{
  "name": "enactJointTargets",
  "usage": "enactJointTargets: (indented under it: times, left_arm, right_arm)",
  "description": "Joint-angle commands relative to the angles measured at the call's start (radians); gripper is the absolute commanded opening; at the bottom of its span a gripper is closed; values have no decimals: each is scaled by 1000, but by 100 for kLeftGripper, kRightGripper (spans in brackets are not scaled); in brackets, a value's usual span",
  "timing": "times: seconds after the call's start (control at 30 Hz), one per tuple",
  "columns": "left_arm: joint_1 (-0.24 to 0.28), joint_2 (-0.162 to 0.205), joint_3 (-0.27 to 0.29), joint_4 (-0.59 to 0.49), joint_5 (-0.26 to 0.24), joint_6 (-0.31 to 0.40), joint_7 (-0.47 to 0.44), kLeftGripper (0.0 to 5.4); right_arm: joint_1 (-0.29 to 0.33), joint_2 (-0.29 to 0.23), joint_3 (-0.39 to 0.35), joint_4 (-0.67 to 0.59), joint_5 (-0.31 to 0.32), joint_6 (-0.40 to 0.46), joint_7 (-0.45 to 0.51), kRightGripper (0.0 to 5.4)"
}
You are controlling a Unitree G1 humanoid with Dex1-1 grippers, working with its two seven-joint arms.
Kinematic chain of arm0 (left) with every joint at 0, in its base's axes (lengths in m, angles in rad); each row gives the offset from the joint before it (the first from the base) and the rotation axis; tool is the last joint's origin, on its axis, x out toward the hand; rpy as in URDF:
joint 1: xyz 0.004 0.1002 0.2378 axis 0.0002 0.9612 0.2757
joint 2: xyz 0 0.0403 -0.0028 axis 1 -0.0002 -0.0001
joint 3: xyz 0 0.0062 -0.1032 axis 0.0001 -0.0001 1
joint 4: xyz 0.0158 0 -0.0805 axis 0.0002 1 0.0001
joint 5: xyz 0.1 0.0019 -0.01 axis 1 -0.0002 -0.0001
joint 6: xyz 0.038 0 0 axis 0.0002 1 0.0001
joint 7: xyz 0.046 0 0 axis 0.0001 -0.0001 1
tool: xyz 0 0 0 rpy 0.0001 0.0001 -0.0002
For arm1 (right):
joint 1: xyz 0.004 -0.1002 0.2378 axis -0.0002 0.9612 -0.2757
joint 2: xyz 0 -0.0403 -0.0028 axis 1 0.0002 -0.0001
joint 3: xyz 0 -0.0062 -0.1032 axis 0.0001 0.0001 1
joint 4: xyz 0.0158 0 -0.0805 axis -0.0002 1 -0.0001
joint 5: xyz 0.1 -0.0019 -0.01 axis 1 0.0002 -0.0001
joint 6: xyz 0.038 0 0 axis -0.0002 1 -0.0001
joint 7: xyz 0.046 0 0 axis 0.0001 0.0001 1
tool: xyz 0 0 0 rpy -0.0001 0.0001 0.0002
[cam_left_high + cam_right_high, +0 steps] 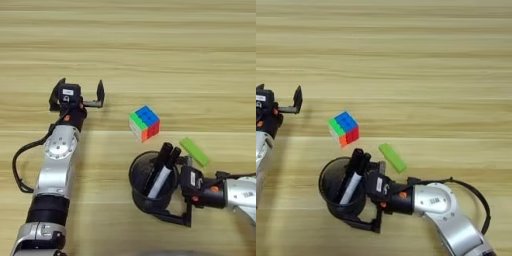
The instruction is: Move the objects on the table
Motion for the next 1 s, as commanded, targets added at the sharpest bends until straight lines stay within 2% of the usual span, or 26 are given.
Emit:
enactJointTargets:
  times: [0.03, 0.2, 0.47, 0.6, 0.73, 1.0]
  left_arm:
    - [-12, 0, -8, 5, 15, -9, 3, 540]
    - [-11, 1, -10, 3, 18, -10, 5, 540]
    - [-13, 1, -11, 7, 18, -13, 7, 540]
    - [-13, 1, -11, 7, 18, -13, 7, 540]
    - [-14, 2, -12, 9, 18, -14, 6, 540]
    - [-16, 1, -14, 15, 19, -17, 6, 540]
  right_arm:
    - [22, -38, -37, -52, 46, 9, 24, 536]
    - [63, -98, -76, -118, 104, 41, 61, 536]
    - [134, -209, -141, -159, 149, 62, 128, 536]
    - [168, -255, -197, -193, 209, 78, 163, 536]
    - [165, -260, -250, -202, 267, 111, 160, 536]
    - [114, -227, -286, -142, 229, 150, 90, 536]
